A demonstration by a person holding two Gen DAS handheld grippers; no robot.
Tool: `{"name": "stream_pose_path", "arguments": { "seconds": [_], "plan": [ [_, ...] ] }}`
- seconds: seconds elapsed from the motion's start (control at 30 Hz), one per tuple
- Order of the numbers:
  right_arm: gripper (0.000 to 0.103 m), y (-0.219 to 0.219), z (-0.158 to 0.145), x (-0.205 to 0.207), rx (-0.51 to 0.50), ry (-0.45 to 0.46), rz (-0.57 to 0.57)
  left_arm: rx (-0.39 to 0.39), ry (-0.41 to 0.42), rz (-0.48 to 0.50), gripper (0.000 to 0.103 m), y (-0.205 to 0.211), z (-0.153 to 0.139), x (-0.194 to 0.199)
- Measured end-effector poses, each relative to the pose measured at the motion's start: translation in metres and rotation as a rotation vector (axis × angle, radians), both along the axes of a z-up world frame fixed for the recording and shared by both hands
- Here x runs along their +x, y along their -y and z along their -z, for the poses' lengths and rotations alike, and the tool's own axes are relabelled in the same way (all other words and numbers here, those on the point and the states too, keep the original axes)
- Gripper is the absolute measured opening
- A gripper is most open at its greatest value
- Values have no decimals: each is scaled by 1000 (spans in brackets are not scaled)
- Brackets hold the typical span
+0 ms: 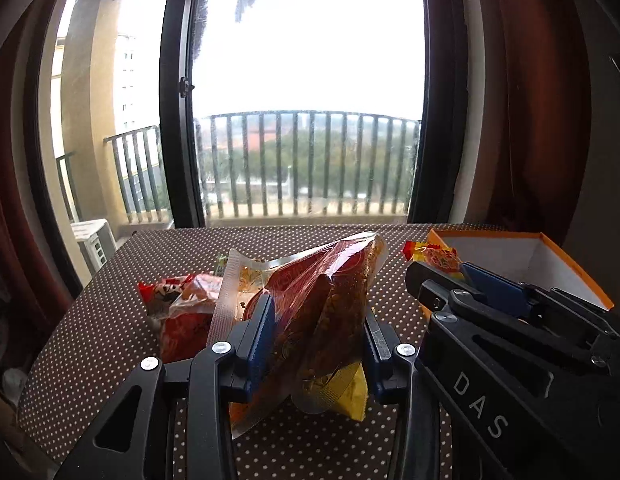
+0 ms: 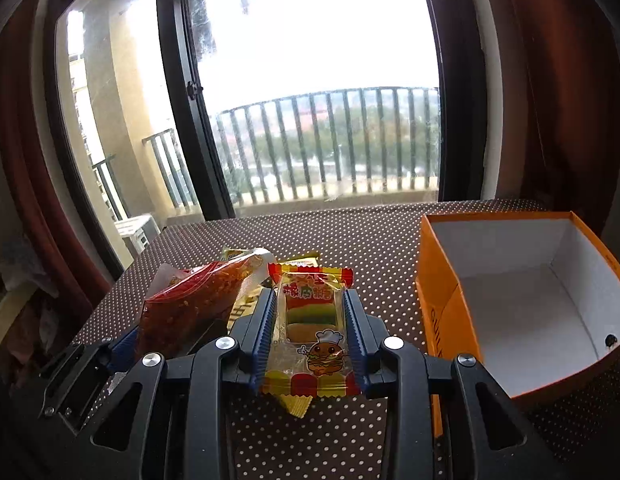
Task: Organize snacks
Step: 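Carry both packets into the orange box and open both tools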
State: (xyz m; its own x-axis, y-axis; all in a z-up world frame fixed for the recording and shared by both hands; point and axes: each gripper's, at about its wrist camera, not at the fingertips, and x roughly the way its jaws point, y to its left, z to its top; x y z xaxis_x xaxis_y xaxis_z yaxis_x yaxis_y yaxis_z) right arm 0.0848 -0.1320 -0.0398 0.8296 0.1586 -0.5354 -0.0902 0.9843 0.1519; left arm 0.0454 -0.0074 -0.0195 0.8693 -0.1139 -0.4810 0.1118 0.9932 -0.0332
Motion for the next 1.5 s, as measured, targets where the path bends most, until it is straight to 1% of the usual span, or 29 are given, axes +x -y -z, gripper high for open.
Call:
{"name": "stream_pose_path", "arguments": {
  "seconds": [0.17,0.27,0.37,0.6,0.8,0.83,0.87,0.93,1.0,1.07,1.13,1.2,1.23,1.27,1.33,1.4,1.43,1.47,1.5],
  "plan": [
    [37,21,-12,10,-9,32,21,-7,16,45,40,23,-6,21],
    [37,39,-18,17,-17,59,43,-14,13,74,40,38,-8,36],
    [37,62,-22,23,-22,68,73,-20,23,106,40,55,-10,48],
    [37,111,-27,31,-16,90,146,7,36,191,40,90,-14,77],
    [37,145,-22,39,-14,64,210,21,-1,266,40,125,-8,103],
    [37,151,-21,42,-12,54,218,29,-12,281,41,132,-5,107],
    [37,159,-19,43,-8,44,228,37,-26,296,41,133,-3,120],
    [37,172,-14,47,8,18,248,49,-71,346,41,146,3,131],
    [37,185,-8,51,28,-14,263,52,-108,396,42,156,9,139],
    [37,197,-3,52,23,-32,293,69,-128,448,42,168,14,146],
    [37,207,4,56,23,-57,308,95,-134,452,42,174,19,155],
    [37,215,10,60,30,-82,320,106,-164,436,52,170,22,165],
    [37,216,13,63,30,-91,324,113,-184,436,63,169,23,171],
    [38,218,15,65,34,-100,325,117,-201,434,72,167,23,178],
    [40,220,18,67,57,-115,325,120,-211,417,76,162,24,186],
    [55,217,19,69,57,-130,321,117,-227,406,78,160,24,195],
    [70,217,19,69,61,-130,330,113,-232,405,79,160,24,199],
    [76,217,19,71,69,-127,339,109,-232,405,79,158,24,203],
    [77,215,18,70,71,-123,347,107,-230,403,80,156,23,202]
  ]
}}
